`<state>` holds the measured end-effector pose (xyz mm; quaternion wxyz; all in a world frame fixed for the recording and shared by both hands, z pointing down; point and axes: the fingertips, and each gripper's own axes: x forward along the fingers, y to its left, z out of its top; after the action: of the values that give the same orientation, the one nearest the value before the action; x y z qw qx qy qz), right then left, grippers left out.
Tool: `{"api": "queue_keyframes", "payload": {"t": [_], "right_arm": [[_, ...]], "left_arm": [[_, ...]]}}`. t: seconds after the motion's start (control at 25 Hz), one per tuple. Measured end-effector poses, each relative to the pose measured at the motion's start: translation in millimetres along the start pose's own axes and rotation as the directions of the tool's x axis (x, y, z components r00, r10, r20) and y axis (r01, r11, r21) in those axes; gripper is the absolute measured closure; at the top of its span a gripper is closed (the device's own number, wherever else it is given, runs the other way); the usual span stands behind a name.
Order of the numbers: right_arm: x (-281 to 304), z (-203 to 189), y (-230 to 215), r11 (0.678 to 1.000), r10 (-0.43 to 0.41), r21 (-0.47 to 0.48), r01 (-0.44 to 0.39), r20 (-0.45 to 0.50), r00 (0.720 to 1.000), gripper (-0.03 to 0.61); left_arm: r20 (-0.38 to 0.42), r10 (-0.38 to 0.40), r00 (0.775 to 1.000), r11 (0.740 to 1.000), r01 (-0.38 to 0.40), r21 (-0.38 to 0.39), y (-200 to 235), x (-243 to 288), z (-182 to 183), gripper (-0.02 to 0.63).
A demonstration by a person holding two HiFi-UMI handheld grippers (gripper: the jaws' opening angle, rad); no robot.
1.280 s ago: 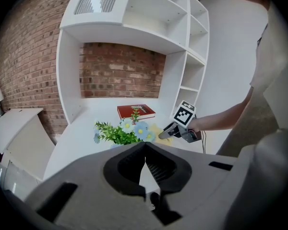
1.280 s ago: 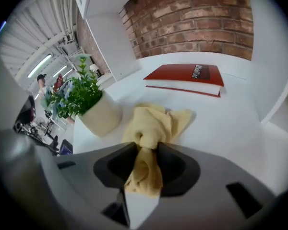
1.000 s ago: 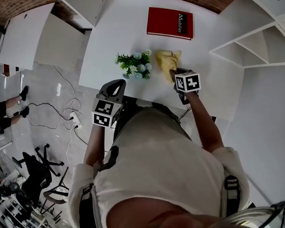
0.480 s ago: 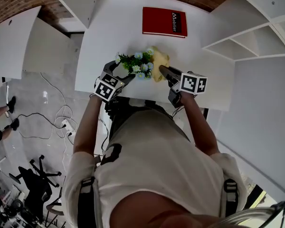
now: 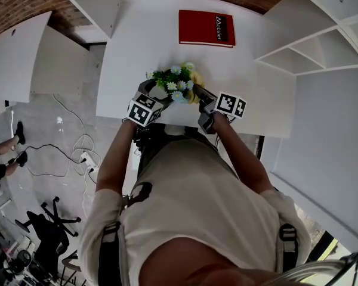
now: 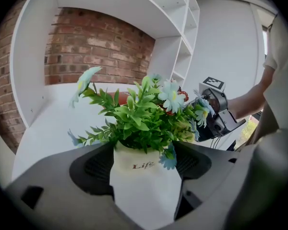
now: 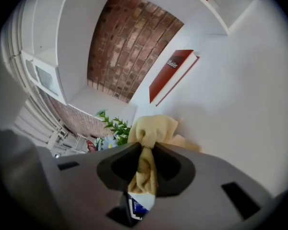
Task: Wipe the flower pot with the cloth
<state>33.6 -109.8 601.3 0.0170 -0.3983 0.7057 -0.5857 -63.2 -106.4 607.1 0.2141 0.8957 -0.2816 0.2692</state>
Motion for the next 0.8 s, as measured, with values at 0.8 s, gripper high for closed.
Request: {"api": "queue_keyframes", "payload": {"t": [0.8], "right_arm": [[-8.1,-25.6,-37.4,0.988,-0.129,-0.112,0.111,-0.165,0.978,0.494]], "left_arm": [[-0.024,-0.01,1.0,1.0,0.01,-0.011,2.4,5.1,7.5,0.25]]}}
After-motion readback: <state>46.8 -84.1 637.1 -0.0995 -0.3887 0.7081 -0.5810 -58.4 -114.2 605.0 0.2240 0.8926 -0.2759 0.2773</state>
